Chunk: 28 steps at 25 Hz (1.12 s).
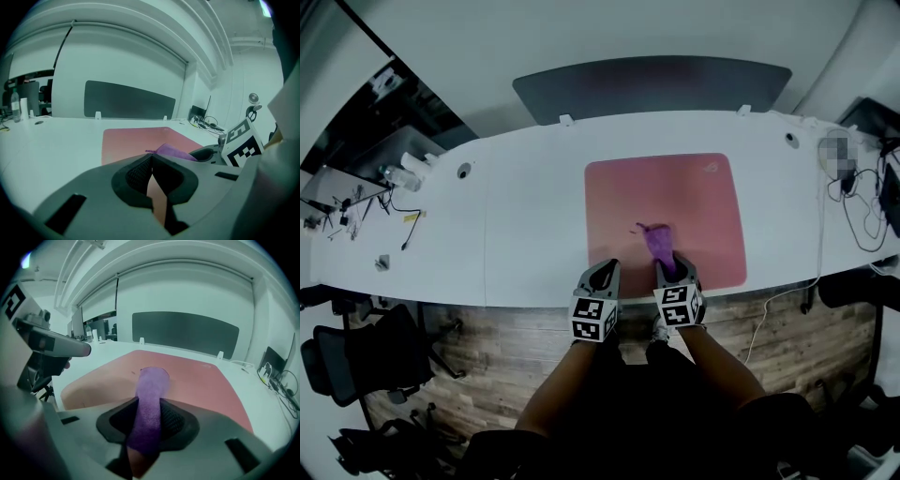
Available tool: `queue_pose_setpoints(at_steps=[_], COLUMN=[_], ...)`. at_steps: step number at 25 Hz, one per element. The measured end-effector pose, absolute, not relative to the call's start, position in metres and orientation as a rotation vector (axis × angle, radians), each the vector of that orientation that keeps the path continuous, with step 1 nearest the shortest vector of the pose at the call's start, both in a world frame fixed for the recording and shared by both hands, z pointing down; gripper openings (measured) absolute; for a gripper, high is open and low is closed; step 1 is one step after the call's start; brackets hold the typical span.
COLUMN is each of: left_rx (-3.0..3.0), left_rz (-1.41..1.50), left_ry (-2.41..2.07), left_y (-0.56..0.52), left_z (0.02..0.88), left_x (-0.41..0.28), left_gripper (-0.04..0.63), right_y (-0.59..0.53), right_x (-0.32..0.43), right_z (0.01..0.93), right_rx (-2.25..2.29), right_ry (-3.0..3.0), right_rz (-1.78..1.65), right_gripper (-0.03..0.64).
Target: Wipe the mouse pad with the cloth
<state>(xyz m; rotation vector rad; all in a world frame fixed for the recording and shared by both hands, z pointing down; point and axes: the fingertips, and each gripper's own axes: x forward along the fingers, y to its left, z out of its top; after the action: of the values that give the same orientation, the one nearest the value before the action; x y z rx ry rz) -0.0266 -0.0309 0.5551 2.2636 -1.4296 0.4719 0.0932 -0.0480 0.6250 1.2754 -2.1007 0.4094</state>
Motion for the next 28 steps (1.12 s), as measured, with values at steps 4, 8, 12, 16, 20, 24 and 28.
queue_pose_setpoints(at_steps=[4,8,12,16,20,24,28], left_rx=[2.263,2.277,2.289,2.282,2.303,2.333,2.360], left_rz=[0.468,0.489,0.510,0.497,0.503,0.510,0.530], left_ry=[-1.428,-1.431,-1.418,-1.425,-1.418,-1.404,-1.408], left_y=[-0.033,-0.035,-0.031,-0.035,-0.038,-0.039,-0.044], left_z=[0.557,0.558,0.560,0.558,0.553,0.546,0.539], left_x=[-0.007,0.009,0.022,0.029,0.039,0.049,0.050], left_gripper=[0.020,0.021,0.021,0.021,0.021,0.020,0.021], right_y=[-0.050,-0.056,-0.058,-0.062,-0.063,-0.063,-0.062], right_x=[0.123,0.154,0.183,0.210,0.237,0.263,0.282], right_z=[0.626,0.625,0.627,0.627,0.629,0.629,0.629], right_rx=[1.290,1.313,1.339,1.373,1.429,1.478,1.476], right_ry=[-2.087,-2.063,-2.039,-2.019,-1.991,-1.959,-1.933], right_rz=[0.395,0.374,0.371,0.376,0.388,0.391,0.342], right_gripper=[0.133,0.133,0.133,0.133,0.133,0.133,0.133])
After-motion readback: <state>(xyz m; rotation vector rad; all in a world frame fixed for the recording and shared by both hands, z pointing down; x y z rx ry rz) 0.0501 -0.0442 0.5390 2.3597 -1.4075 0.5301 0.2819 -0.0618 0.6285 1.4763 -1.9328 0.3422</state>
